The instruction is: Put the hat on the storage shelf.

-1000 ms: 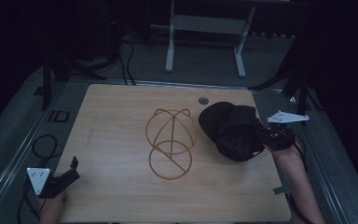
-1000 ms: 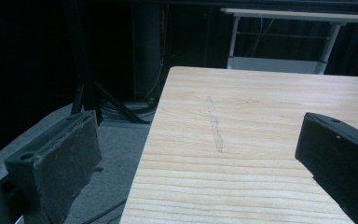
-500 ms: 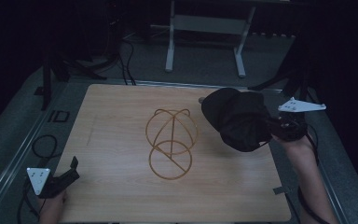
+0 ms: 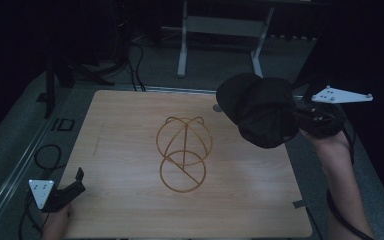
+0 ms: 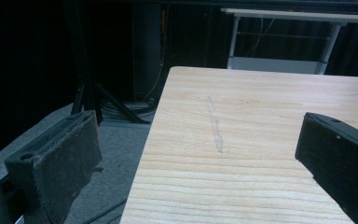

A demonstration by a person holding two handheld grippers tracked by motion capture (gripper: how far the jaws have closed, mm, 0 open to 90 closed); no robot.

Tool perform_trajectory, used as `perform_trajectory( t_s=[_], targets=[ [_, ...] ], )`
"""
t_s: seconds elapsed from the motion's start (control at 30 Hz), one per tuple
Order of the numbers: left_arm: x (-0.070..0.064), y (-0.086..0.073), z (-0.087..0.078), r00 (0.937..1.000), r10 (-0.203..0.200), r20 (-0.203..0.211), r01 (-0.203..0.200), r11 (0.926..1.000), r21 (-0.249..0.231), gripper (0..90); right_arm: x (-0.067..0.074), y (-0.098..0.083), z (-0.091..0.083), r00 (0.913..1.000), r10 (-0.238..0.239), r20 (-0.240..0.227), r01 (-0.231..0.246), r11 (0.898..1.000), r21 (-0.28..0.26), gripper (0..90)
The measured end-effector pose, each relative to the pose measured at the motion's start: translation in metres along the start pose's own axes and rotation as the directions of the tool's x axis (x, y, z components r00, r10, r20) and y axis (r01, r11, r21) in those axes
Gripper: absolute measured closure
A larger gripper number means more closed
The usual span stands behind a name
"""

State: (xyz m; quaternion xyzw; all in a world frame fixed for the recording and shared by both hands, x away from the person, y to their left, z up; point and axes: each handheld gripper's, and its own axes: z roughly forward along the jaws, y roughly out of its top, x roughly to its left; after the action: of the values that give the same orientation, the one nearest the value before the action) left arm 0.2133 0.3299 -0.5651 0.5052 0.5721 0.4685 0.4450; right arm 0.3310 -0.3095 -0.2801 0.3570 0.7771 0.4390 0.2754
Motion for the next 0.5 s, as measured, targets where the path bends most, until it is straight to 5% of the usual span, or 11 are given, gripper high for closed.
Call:
perform_trajectory(
  t_s=[0.5],
  targets=[
    [0.0, 0.0, 0.0, 1.0, -0.001, 0.0, 0.001, 1.0, -0.002, 0.6, 0.023, 0.025, 0.004, 0.9981, -0.03, -0.054, 0.029, 0.999, -0.037, 86.3]
  ],
)
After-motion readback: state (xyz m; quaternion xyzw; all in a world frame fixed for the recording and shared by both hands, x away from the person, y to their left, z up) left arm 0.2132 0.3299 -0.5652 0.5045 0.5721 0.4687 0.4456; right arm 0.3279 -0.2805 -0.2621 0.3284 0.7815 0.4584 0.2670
